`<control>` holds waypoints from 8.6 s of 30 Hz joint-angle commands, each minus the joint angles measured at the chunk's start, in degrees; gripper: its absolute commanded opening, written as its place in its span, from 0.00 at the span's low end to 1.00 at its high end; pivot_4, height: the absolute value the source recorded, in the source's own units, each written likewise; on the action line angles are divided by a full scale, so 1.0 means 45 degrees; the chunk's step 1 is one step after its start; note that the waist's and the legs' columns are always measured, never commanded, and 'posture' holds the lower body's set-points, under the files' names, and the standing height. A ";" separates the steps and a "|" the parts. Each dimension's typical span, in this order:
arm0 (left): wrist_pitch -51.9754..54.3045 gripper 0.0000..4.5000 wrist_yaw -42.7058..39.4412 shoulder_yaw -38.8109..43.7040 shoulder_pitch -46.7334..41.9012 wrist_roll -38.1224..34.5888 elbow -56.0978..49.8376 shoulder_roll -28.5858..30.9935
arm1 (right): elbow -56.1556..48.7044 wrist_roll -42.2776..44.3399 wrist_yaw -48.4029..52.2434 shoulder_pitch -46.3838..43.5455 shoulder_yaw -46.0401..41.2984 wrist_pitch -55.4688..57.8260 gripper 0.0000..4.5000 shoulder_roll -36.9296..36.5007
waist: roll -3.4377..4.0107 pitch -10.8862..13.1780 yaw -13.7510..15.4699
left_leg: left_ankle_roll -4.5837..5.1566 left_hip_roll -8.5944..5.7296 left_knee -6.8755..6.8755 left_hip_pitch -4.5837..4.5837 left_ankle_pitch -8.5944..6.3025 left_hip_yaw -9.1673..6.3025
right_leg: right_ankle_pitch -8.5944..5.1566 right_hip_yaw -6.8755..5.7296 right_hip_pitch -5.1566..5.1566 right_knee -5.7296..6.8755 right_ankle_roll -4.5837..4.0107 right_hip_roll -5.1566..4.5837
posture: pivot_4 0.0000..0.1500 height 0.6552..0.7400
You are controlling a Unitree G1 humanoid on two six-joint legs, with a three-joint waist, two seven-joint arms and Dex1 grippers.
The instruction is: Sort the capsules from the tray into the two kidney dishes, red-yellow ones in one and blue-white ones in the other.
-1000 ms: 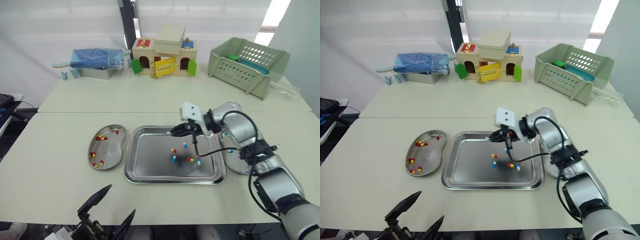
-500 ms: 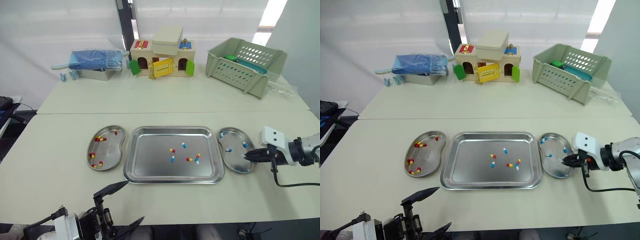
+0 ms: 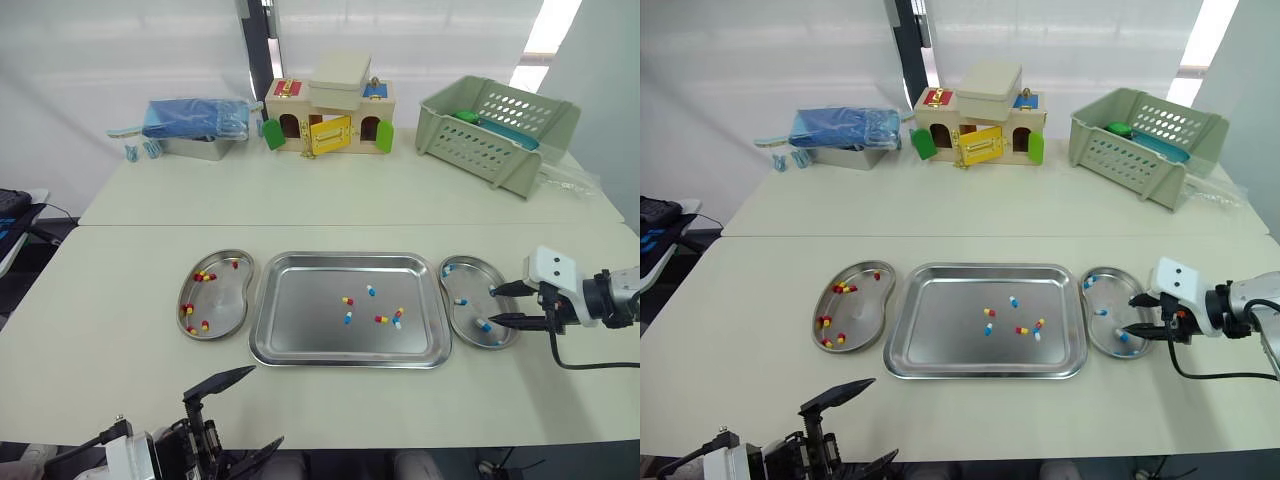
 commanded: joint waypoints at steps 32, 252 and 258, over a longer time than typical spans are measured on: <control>0.7515 1.00 0.2485 0.7245 -0.2877 0.3029 0.7877 0.7490 | 0.7106 0.1551 0.1006 0.2180 -0.3309 -0.6398 0.99 0.0155 | 0.0019 0.0014 -0.0265 | 0.0001 0.0009 -0.0034 0.0017 -0.0001 0.0004 | -0.0009 -0.0006 -0.0015 0.0018 -0.0014 0.0009 | 1.00 1.00; 1.0372 1.00 0.0441 -0.4331 -1.4469 0.6625 0.4868 0.2629 | -0.3660 0.3281 -0.1896 1.0277 -0.2853 -0.7816 1.00 0.6922 | -0.0015 0.0035 0.0073 | -0.0006 0.0004 0.0008 0.0006 0.0003 -0.0025 | -0.0007 -0.0024 0.0009 0.0025 -0.0014 0.0019 | 1.00 1.00; 0.9629 1.00 0.0223 -0.5232 -1.5717 0.7424 0.6860 0.1103 | -0.3454 0.3412 -0.2423 1.0496 -0.2565 -0.8694 1.00 0.7732 | -0.0011 0.0033 0.0002 | -0.0007 0.0004 0.0005 0.0010 0.0004 -0.0026 | -0.0007 -0.0020 0.0005 0.0026 -0.0014 0.0020 | 1.00 1.00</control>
